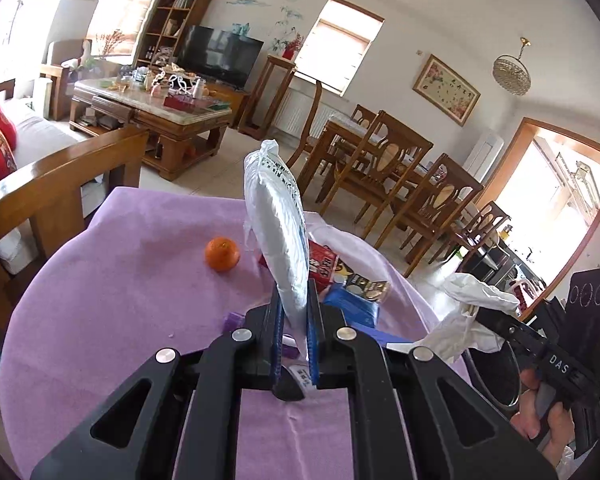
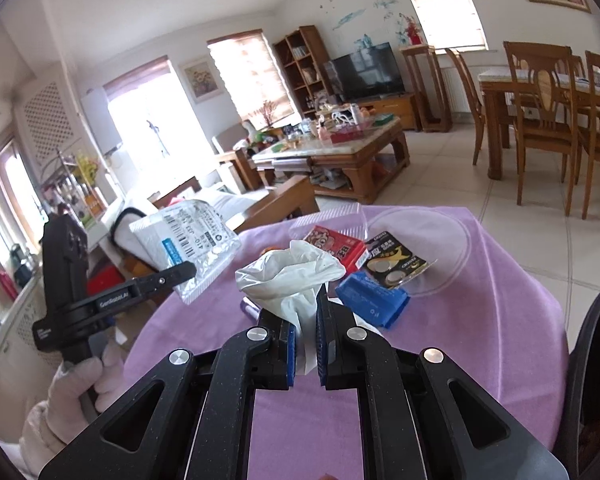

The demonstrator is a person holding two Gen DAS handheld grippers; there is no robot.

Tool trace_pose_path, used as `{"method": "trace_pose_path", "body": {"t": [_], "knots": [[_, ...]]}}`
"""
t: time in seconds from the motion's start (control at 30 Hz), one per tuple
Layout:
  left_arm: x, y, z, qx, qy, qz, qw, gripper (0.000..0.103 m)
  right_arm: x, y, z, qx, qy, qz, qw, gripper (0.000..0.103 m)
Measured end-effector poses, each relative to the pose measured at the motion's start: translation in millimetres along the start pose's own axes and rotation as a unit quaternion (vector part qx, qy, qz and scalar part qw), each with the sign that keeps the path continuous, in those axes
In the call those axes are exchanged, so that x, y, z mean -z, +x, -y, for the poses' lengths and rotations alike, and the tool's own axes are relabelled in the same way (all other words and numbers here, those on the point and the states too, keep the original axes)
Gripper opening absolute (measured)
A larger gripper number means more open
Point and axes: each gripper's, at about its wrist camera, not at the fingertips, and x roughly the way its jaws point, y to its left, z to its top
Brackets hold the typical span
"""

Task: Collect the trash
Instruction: 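Carry both items over the bin and open both tools to drop them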

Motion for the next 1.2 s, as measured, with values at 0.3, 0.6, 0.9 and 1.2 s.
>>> {"method": "trace_pose_path", "body": {"t": [0.3,0.6,0.9,1.2], "knots": [[9.2,-24.0,56.9,0.032,0.041,0.011,0.9986,0.011,9.2,-93.1,25.5,-0.009,0.027,0.053,0.998,0.009],[22.1,-4.2,114.4,0.065,0.075,-0.004,0.9950,0.011,22.3,-162.7,81.3,0.010,0.060,0.086,0.994,0.009],[48.8,31.1,178.1,0.108,0.105,-0.035,0.9879,0.011,32.7,-228.7,142.0,0.043,0.100,0.125,0.986,0.009],[83.1,75.3,244.9,0.154,0.137,-0.077,0.9756,0.011,49.8,-271.5,210.0,0.090,0.153,0.144,0.974,0.009]]}}
